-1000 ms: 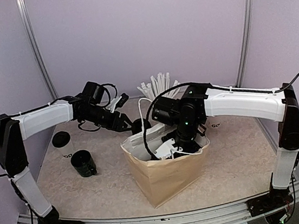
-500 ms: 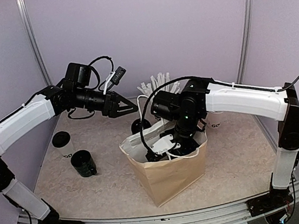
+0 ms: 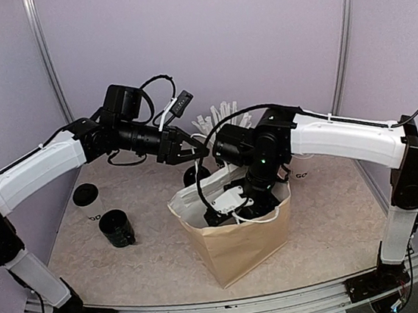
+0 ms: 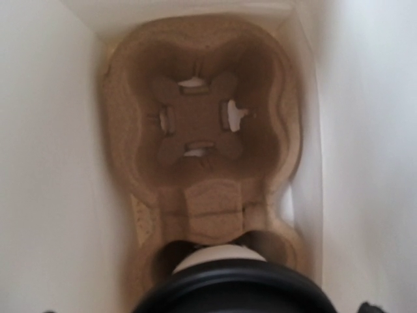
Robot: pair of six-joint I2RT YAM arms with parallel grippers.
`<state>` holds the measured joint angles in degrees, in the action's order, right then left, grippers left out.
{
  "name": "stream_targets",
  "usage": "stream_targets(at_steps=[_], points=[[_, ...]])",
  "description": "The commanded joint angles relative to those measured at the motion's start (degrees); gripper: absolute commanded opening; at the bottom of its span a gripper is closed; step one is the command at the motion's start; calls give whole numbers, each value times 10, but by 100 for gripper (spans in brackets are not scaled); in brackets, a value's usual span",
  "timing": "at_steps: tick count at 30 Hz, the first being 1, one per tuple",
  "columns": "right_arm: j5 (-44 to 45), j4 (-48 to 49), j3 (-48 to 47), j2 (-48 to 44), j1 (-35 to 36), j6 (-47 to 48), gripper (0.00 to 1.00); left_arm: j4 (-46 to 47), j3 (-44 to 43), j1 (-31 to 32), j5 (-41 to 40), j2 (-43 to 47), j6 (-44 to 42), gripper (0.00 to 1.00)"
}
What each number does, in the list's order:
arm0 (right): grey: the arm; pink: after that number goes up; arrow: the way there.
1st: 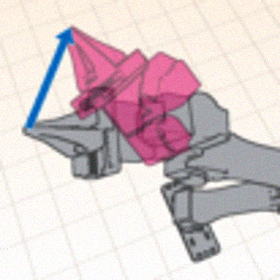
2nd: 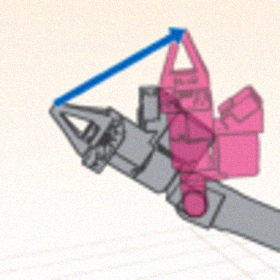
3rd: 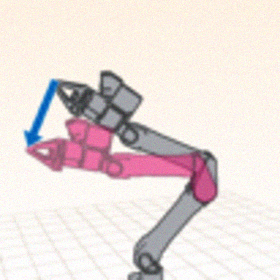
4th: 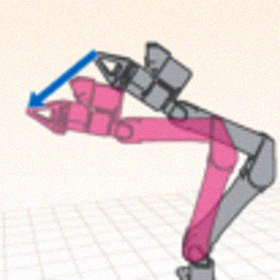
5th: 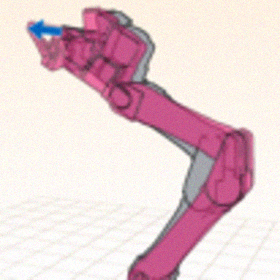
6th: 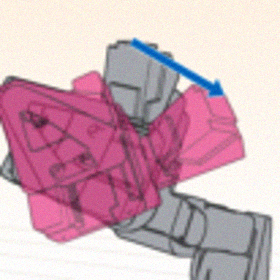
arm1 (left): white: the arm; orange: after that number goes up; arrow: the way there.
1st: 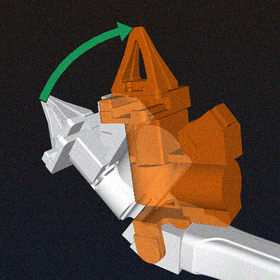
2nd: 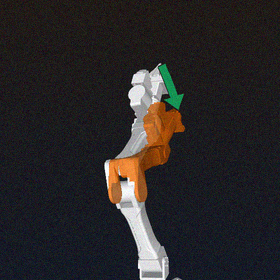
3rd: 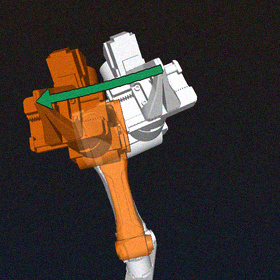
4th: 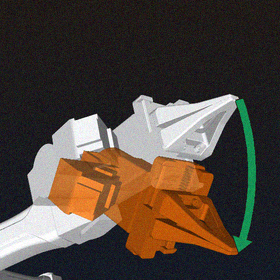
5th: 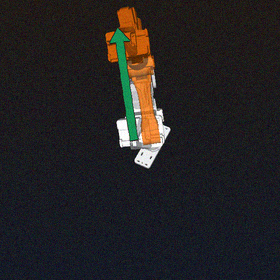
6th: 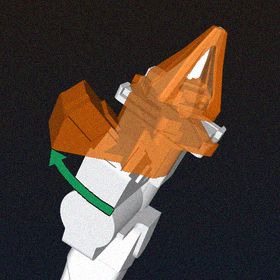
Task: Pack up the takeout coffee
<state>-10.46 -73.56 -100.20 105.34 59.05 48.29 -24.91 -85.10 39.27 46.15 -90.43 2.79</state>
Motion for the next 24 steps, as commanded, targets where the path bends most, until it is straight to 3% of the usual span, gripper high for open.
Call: stream_targets(at_steps=[1, 5, 8, 18, 24], points=[[-7, 0, -26, -26, -4, -4, 99, 2, -49, 17, -29, -52, 4, 36], [-2, -3, -49, -34, -4, 1, 99, -20, -83, 26, -27, -85, -3, 9], [-3, -10, -62, -38, -4, 4, 99, -26, -99, 34, -26, -102, -5, 1], [-3, -27, -77, -66, 1, 24, 99, -52, -154, 27, -100, -130, 8, 0], [-41, -29, -82, -44, 9, 28, 99, -70, -224, 39, -71, -172, 14, 0]])
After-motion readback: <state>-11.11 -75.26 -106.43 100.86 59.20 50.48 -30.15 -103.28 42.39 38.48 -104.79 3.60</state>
